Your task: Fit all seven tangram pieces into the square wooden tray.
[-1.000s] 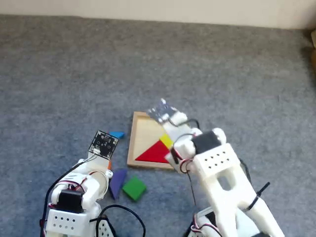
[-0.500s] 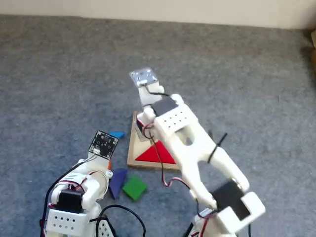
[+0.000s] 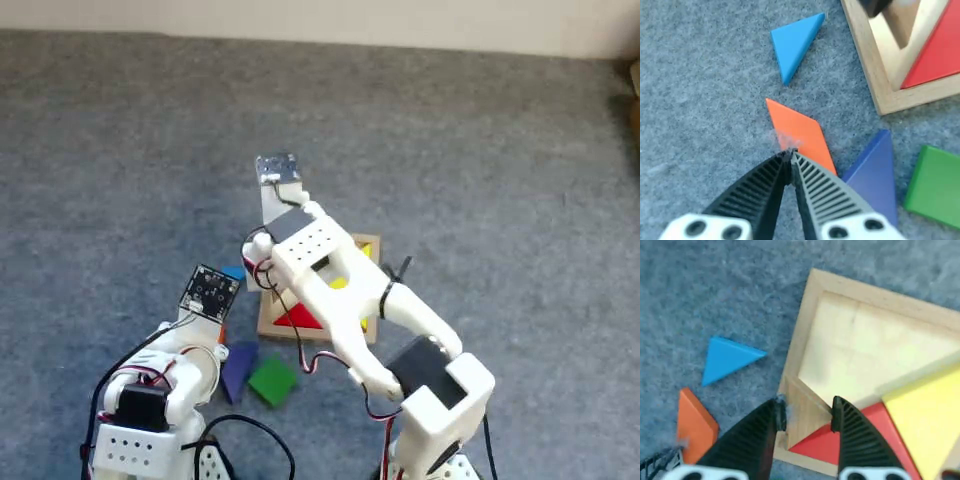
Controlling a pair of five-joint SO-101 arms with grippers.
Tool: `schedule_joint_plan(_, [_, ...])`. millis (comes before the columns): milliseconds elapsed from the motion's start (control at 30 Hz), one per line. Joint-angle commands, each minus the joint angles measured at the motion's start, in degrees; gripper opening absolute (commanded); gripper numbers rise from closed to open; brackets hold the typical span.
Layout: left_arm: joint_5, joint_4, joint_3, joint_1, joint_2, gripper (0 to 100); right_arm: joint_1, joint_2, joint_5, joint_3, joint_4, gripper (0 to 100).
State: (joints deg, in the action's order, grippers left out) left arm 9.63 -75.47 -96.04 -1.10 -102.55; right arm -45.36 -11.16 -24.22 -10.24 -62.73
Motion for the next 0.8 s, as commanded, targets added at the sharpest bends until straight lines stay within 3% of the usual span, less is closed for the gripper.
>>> schedule_joint_plan(0, [0.44, -0.18, -1.1, 0.66, -1.8, 0, -1.71, -0.13, -0.88, 3.65, 1.19, 11.0])
schedule_joint_plan(167, [0.44, -0.18, -1.1, 0.66, -1.8, 0, -2.24, -0.48, -0.88, 3.56, 0.84, 20.0])
schedule_joint_plan(533, [0.44, -0.18, -1.1, 0.66, -1.8, 0, -1.19, -0.04, 2.37, 3.82, -0.57, 20.5])
schedule_joint_plan(767, [0.44, -0.18, -1.1, 0.66, -1.8, 0, 4.0, 3.74, 9.85, 3.74, -0.13, 1.4])
